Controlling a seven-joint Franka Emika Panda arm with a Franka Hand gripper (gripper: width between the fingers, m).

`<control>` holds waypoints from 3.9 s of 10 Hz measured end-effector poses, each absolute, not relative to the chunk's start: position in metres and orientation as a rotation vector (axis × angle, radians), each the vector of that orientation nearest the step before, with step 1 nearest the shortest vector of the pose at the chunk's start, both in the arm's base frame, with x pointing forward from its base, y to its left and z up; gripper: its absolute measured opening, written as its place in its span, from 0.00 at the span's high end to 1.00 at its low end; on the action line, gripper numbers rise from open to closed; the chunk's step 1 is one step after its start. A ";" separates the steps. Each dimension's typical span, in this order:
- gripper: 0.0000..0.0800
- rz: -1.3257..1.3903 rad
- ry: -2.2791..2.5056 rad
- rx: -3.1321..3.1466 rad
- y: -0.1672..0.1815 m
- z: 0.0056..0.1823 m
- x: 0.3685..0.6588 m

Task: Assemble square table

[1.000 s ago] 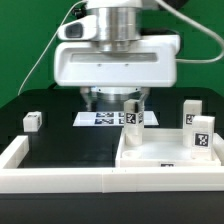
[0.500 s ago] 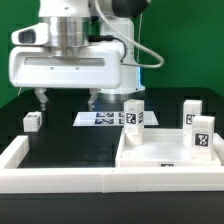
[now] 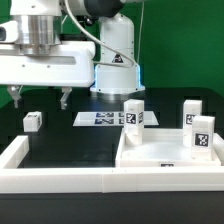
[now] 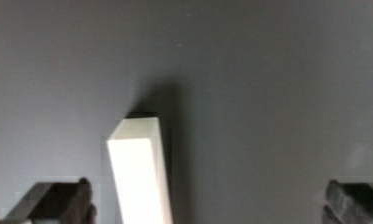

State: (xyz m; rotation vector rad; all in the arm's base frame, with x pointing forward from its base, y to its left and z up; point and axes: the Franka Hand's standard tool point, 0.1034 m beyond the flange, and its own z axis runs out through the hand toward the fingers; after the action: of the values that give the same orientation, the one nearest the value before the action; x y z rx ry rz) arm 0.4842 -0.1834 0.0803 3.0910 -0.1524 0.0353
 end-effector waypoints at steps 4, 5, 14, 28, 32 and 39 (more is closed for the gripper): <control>0.19 0.039 -0.077 3.066 -0.196 0.060 0.449; 0.19 0.035 -0.057 3.060 -0.196 0.055 0.437; 0.19 -0.378 -0.110 3.106 -0.201 0.032 0.411; 0.19 -1.004 -0.076 3.036 -0.224 0.020 0.365; 0.19 -1.197 -0.086 2.991 -0.220 0.019 0.358; 0.19 -1.376 -0.013 2.885 -0.225 0.003 0.345</control>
Offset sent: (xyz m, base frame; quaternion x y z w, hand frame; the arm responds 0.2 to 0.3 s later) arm -0.0482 0.0024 -0.0191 -0.0138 0.0361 -0.0762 0.9963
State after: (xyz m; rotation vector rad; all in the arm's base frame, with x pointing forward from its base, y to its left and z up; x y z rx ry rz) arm 0.3452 -0.2254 0.0027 2.8848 -0.0129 -1.3760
